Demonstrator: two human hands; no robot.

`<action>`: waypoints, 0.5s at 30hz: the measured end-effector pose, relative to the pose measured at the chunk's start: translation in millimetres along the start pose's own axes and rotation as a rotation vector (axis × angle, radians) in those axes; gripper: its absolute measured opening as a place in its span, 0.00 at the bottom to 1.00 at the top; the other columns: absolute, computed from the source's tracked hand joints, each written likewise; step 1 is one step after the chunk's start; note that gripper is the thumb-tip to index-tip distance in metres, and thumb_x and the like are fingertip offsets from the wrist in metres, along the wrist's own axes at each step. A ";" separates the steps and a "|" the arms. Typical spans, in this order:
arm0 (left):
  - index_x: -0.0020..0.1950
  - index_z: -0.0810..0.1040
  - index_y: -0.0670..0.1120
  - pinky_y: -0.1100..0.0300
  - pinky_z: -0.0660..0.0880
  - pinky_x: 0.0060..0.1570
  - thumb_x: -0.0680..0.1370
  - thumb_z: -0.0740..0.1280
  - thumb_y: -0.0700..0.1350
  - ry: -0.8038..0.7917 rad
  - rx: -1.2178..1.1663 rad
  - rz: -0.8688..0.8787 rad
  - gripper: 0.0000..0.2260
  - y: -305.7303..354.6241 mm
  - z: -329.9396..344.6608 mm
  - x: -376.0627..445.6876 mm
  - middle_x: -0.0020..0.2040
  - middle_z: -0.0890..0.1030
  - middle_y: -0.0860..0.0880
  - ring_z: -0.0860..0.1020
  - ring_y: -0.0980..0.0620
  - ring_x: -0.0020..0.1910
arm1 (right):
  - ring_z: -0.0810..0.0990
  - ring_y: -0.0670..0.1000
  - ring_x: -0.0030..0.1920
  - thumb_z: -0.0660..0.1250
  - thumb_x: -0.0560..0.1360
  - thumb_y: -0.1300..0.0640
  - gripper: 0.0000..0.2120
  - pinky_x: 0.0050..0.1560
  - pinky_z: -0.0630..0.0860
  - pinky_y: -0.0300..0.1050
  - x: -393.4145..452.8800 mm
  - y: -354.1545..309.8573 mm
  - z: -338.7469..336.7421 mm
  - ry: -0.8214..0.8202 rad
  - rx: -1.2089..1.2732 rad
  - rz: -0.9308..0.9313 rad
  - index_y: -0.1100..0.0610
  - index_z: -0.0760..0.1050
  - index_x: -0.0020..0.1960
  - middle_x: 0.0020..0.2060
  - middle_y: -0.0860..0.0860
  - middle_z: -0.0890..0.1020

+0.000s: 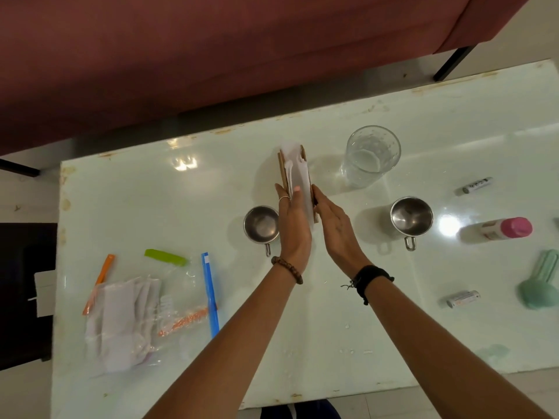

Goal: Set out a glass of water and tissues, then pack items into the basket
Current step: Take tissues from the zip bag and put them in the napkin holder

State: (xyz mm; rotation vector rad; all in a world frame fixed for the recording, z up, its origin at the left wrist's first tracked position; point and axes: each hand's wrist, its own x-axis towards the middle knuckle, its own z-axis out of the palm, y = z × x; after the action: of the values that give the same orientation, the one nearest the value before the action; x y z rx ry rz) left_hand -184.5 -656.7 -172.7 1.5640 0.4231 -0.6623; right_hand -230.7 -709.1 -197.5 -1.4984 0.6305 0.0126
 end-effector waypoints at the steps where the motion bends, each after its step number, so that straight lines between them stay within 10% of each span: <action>1: 0.75 0.56 0.48 0.61 0.64 0.63 0.81 0.54 0.52 -0.001 0.016 0.022 0.23 1.4 -0.6 1.4 0.73 0.65 0.48 0.65 0.49 0.70 | 0.64 0.39 0.65 0.50 0.82 0.55 0.20 0.53 0.63 0.16 0.3 -0.5 0.8 -0.011 0.001 0.004 0.55 0.60 0.73 0.72 0.50 0.66; 10: 0.75 0.55 0.50 0.67 0.71 0.45 0.81 0.54 0.48 -0.006 -0.007 0.106 0.22 7.2 -0.6 8.0 0.72 0.67 0.47 0.71 0.50 0.64 | 0.64 0.47 0.70 0.47 0.82 0.52 0.21 0.63 0.60 0.35 8.1 -9.3 -3.0 -0.127 -0.075 0.050 0.47 0.53 0.75 0.73 0.49 0.64; 15: 0.75 0.52 0.49 0.67 0.63 0.64 0.81 0.56 0.46 0.016 0.096 0.303 0.24 6.5 -2.0 -11.2 0.74 0.61 0.50 0.63 0.53 0.72 | 0.60 0.47 0.72 0.50 0.82 0.58 0.21 0.58 0.58 0.24 2.4 -15.3 -3.2 -0.081 -0.157 -0.008 0.59 0.58 0.74 0.74 0.51 0.60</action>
State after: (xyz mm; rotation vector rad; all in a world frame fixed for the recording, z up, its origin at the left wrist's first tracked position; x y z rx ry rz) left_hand -188.6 -654.1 -160.5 1.6826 0.1620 -0.4412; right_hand -224.0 -714.6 -184.3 -1.6434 0.5683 0.1182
